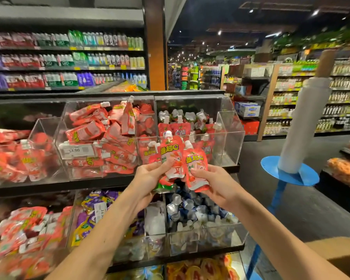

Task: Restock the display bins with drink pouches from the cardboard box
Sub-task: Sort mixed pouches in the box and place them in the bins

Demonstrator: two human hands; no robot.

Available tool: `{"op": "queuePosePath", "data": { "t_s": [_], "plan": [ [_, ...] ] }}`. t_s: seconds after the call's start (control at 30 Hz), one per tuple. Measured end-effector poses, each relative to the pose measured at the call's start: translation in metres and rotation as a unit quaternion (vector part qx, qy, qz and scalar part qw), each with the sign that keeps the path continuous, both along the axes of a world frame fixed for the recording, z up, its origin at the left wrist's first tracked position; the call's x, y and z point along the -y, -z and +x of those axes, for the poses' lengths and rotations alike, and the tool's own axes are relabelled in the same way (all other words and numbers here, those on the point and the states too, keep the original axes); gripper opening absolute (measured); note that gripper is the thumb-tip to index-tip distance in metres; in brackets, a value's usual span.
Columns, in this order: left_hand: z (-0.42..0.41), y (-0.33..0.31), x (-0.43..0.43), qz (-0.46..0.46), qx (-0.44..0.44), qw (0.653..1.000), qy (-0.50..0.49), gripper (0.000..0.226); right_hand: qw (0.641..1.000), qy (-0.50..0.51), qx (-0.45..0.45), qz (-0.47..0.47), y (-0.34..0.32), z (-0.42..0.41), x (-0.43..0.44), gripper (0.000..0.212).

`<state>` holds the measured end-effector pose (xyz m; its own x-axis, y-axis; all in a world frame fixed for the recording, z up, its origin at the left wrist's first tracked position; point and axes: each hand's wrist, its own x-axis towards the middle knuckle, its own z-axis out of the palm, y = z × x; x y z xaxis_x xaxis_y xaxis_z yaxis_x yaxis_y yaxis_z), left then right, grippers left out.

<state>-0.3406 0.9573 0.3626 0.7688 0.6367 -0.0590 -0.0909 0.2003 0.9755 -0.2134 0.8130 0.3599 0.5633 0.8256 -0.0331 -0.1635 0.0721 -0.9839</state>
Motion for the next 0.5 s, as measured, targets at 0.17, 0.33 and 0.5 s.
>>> {"op": "queuePosePath", "data": {
  "t_s": [0.17,0.33,0.5],
  "plan": [
    [-0.013,0.007,-0.015,0.066,-0.008,0.997,-0.051,0.070,0.999,-0.007,0.034,0.016,0.000,-0.008,-0.011,0.024],
    [-0.052,0.001,-0.029,0.097,0.015,0.989,-0.114,0.093,0.995,-0.082,0.003,0.053,-0.014,-0.030,-0.044,0.022],
    [-0.109,-0.013,-0.042,0.094,0.012,0.968,-0.232,0.060,0.985,-0.172,0.001,0.032,-0.020,-0.081,-0.100,0.023]
  ]
}}
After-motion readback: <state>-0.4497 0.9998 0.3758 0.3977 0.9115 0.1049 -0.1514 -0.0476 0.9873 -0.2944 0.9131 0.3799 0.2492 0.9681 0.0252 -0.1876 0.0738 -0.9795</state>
